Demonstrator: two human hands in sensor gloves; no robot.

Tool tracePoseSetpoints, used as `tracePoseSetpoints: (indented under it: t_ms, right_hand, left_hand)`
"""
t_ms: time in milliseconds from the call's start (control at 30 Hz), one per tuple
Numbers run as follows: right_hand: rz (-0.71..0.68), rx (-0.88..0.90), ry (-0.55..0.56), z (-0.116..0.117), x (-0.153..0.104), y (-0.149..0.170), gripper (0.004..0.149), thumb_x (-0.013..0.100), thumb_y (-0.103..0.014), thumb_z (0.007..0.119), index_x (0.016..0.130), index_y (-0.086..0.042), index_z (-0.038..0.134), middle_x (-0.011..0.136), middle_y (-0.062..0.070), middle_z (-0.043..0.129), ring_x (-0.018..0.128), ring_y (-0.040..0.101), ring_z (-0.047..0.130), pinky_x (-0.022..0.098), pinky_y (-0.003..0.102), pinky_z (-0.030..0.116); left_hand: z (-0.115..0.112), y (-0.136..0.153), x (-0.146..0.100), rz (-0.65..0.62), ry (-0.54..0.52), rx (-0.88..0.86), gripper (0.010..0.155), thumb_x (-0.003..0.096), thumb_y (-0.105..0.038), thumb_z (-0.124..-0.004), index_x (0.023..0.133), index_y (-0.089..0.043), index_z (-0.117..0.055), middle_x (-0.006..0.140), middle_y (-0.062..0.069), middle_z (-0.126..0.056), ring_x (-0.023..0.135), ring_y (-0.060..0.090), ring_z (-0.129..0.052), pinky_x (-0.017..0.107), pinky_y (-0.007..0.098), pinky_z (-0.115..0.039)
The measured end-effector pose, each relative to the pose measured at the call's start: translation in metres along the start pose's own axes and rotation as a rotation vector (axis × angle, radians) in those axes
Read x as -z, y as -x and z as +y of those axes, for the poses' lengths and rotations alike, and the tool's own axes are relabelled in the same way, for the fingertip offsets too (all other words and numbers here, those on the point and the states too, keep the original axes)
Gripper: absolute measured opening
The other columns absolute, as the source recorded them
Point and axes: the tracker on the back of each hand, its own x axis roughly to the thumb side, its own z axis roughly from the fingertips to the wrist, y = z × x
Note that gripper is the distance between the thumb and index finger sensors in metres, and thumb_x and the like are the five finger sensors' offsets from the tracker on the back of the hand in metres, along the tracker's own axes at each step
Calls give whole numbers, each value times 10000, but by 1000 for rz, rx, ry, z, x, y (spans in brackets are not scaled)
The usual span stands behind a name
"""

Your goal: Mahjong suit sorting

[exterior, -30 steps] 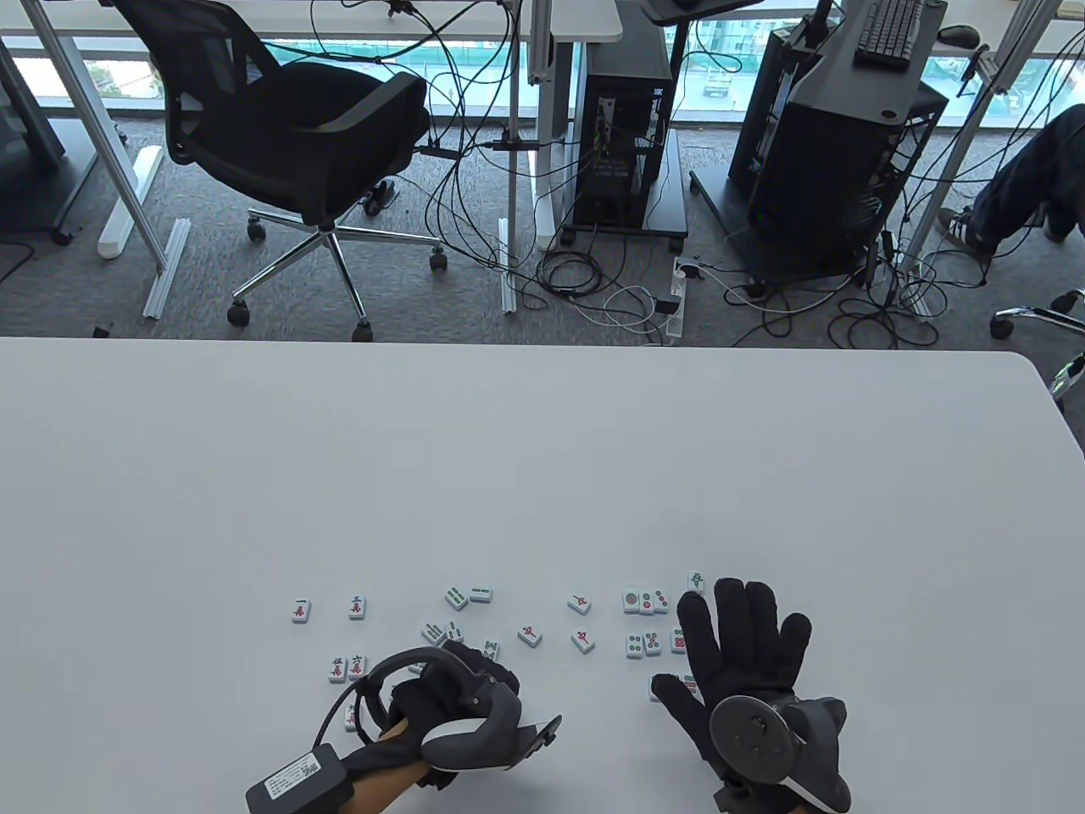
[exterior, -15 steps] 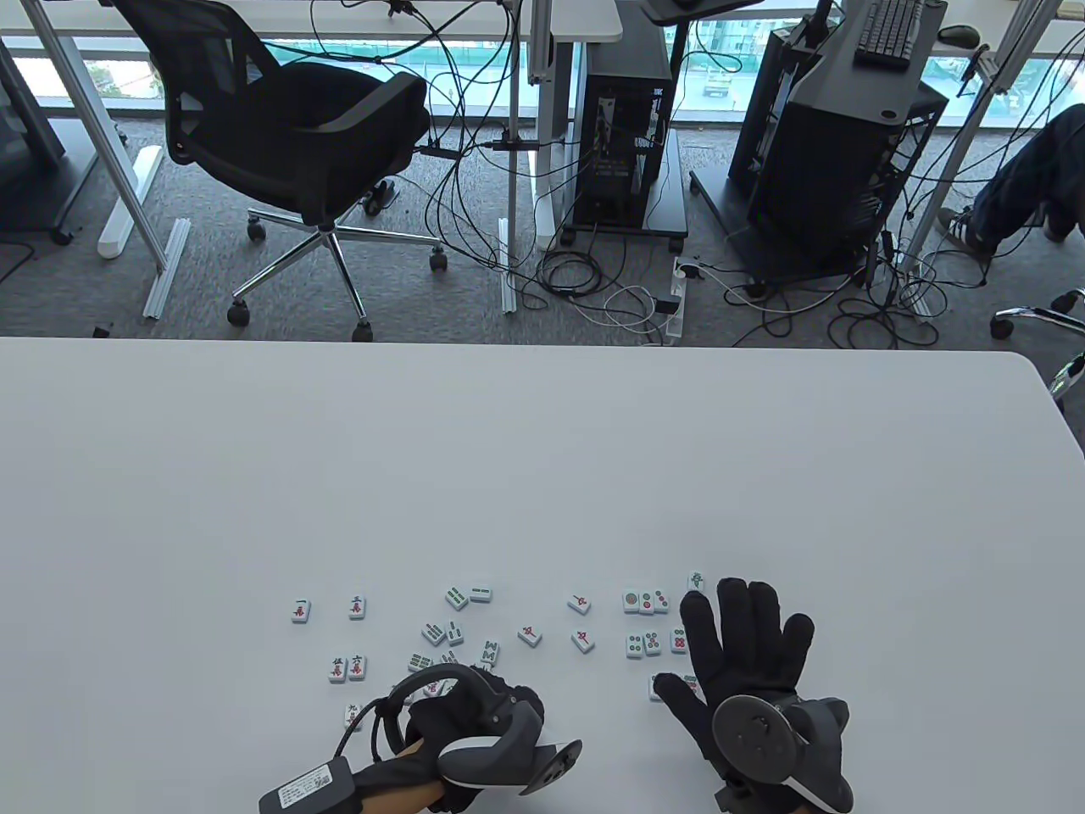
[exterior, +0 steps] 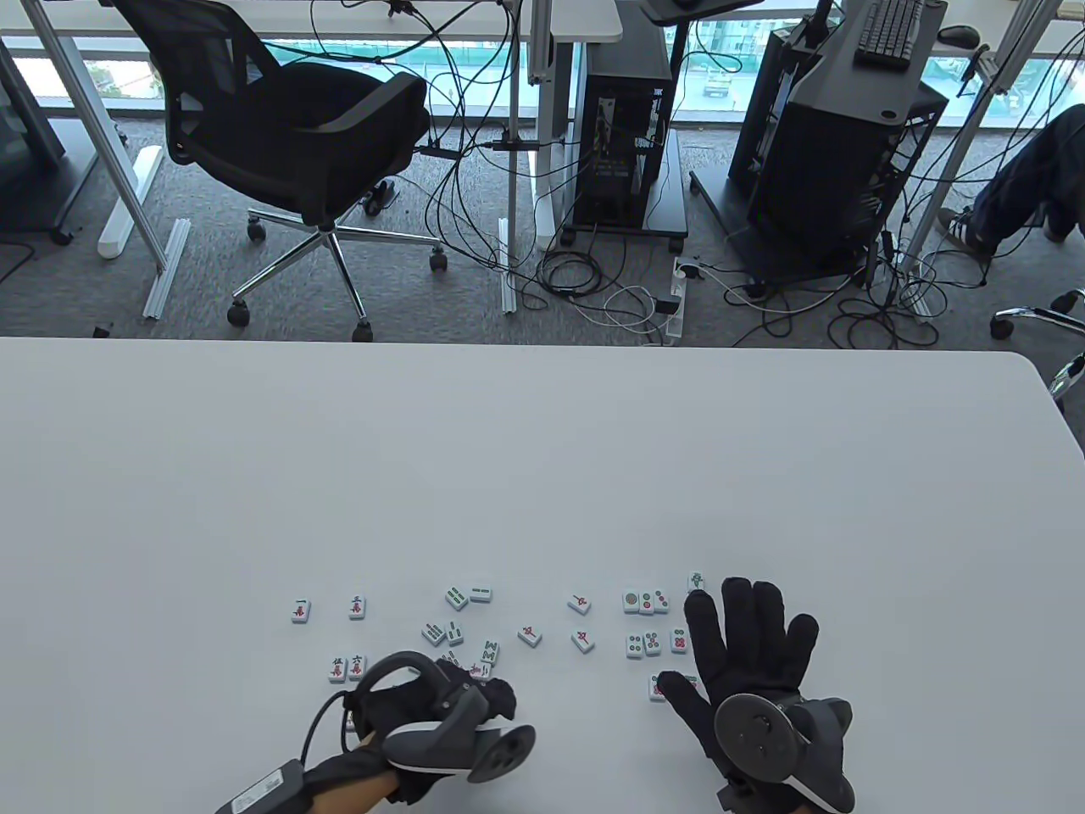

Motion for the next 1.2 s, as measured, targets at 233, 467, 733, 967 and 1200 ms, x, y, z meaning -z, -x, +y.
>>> tracePoseSetpoints:
  t_ms: [233,467,733,967,1200]
  right_hand:
    - [18,-4,-1,0,1,3,789,493,-601,553,1076,-296,118,1140,144,35,1015,449,4,674,750,99]
    - [18,-25,-11,2,1,2,790,492,-602,553,1076,-295,118,1140,146,38,1015,450,7,674,751,104]
    - [32,-38,-35,7,3,4,790,492,-602,553,1076,-294,119,1140,147,40,1015,450,10,674,750,107]
    - [29,-35,-44,8,3,4,790,492,-602,554,1076,-295,119,1140,146,39,1016,450,9,674,751,105]
    - [29,-18,-26,4,2,4,791,491,-600,557,1076,-295,122,1144,146,52,1017,450,13,674,751,102]
  left_hand:
    - [-9,107,-66,322,72,2,602,329,-536,-863,850,-241,-811,346,-236,-944,173,52,-968,282,296,-867]
    - [-56,136,-89,439,157,-80,598,342,-529,-856,867,-249,-800,402,-238,-959,229,52,-998,319,298,-876]
    - [-72,128,-74,393,182,-58,598,344,-535,-851,868,-250,-799,410,-240,-957,227,44,-992,314,293,-875]
    - [-78,125,-73,409,189,-52,612,338,-555,-841,881,-279,-786,417,-245,-956,218,42,-983,304,293,-870]
    - [-56,130,-85,450,119,-79,666,312,-587,-843,908,-299,-767,442,-233,-968,232,52,-991,313,299,-868]
